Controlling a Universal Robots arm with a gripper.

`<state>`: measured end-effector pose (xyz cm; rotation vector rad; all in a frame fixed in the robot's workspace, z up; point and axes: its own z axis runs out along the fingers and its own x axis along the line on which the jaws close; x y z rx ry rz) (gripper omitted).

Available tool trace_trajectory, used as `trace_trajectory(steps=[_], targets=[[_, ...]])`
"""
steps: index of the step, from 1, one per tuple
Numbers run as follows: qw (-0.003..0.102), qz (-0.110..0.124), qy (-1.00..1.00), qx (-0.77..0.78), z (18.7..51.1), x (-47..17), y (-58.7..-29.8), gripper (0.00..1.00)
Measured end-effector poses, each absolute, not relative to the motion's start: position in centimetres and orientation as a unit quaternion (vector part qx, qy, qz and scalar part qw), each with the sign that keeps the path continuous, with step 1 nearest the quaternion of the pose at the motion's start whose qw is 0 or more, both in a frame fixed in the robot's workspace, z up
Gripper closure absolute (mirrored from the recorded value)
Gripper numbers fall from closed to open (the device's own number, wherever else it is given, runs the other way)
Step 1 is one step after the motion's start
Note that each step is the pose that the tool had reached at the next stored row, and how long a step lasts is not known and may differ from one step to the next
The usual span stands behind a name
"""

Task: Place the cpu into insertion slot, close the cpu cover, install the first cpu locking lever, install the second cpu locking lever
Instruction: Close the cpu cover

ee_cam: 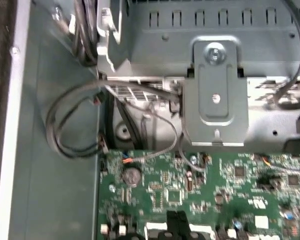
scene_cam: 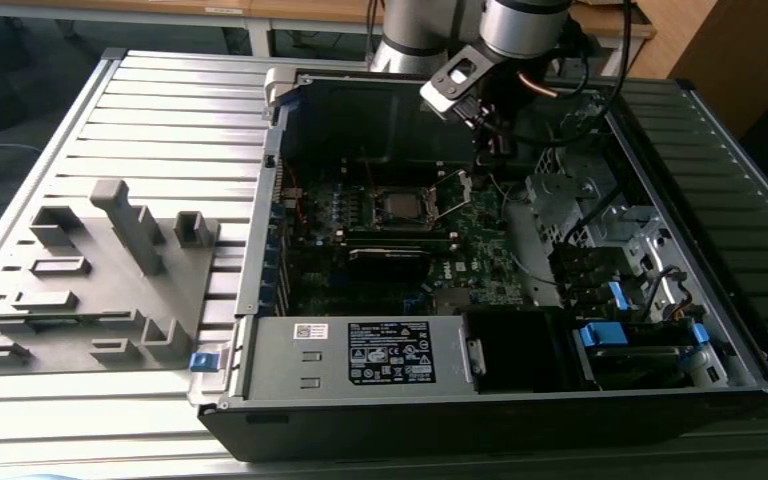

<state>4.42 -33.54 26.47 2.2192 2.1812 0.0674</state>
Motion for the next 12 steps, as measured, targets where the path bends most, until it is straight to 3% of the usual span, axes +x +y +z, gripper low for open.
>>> trace_trajectory(steps=[12], targets=[[0.015, 0.021, 0.697, 0.716, 26.23, 4.97, -33.51, 0.89]])
